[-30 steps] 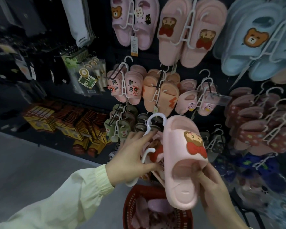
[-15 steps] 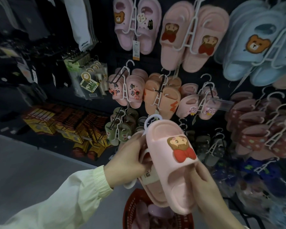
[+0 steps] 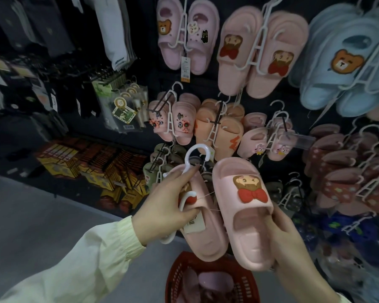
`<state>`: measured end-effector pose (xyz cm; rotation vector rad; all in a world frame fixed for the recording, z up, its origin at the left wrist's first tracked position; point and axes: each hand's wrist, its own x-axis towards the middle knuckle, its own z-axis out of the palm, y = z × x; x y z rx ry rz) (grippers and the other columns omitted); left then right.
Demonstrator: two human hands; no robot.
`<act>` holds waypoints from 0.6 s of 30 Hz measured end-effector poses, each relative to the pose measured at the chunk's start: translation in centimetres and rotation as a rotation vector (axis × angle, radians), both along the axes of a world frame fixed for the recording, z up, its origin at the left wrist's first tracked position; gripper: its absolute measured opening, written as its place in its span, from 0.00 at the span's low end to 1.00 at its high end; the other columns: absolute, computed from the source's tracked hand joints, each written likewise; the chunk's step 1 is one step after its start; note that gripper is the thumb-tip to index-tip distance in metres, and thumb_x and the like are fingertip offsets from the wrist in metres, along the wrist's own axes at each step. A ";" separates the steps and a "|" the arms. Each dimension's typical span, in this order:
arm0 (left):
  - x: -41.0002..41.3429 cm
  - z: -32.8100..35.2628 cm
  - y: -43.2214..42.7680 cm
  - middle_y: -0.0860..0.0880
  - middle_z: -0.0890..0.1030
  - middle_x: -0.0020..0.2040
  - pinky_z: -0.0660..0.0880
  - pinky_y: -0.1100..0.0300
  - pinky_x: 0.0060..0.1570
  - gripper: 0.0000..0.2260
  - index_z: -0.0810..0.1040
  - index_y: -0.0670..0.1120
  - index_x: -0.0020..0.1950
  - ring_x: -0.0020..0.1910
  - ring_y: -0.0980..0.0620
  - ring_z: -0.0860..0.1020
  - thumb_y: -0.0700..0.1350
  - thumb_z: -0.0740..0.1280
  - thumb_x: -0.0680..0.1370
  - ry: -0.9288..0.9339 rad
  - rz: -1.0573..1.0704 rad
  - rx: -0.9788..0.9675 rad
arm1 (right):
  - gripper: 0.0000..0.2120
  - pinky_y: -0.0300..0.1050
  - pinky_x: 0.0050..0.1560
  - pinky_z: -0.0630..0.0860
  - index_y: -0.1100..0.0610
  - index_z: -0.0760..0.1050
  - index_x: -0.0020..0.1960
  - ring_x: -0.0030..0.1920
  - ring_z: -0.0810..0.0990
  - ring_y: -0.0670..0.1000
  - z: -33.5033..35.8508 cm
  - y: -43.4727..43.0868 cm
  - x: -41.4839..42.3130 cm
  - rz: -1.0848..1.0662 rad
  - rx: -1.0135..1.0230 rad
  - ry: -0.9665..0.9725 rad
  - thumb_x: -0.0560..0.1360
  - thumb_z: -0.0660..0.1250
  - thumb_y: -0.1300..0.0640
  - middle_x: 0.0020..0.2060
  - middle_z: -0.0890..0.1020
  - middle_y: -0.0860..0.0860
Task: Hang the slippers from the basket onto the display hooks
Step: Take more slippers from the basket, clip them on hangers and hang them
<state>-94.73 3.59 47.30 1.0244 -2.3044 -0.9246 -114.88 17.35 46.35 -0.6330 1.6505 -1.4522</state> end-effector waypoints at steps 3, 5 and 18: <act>0.1 -0.2 0.1 0.57 0.65 0.75 0.64 0.41 0.72 0.41 0.57 0.60 0.79 0.76 0.58 0.60 0.56 0.70 0.68 -0.042 0.010 -0.028 | 0.09 0.51 0.48 0.81 0.47 0.80 0.57 0.48 0.86 0.52 0.2 0.2 0.0 0.033 -0.007 0.004 0.81 0.63 0.53 0.48 0.87 0.50; 0.1 -0.3 0.2 0.57 0.66 0.75 0.63 0.40 0.72 0.41 0.57 0.61 0.79 0.77 0.57 0.59 0.58 0.69 0.68 -0.050 0.021 -0.038 | 0.10 0.45 0.42 0.82 0.48 0.79 0.58 0.48 0.86 0.52 0.5 0.3 0.2 0.074 -0.022 0.003 0.79 0.64 0.52 0.48 0.87 0.50; 0.8 0.3 -1.3 0.58 0.66 0.75 0.68 0.45 0.71 0.42 0.59 0.60 0.79 0.75 0.58 0.64 0.53 0.76 0.70 0.000 0.035 -0.026 | 0.22 0.45 0.45 0.82 0.49 0.84 0.56 0.52 0.85 0.58 1.0 2.5 -1.2 0.367 -0.037 -0.087 0.64 0.78 0.43 0.52 0.86 0.57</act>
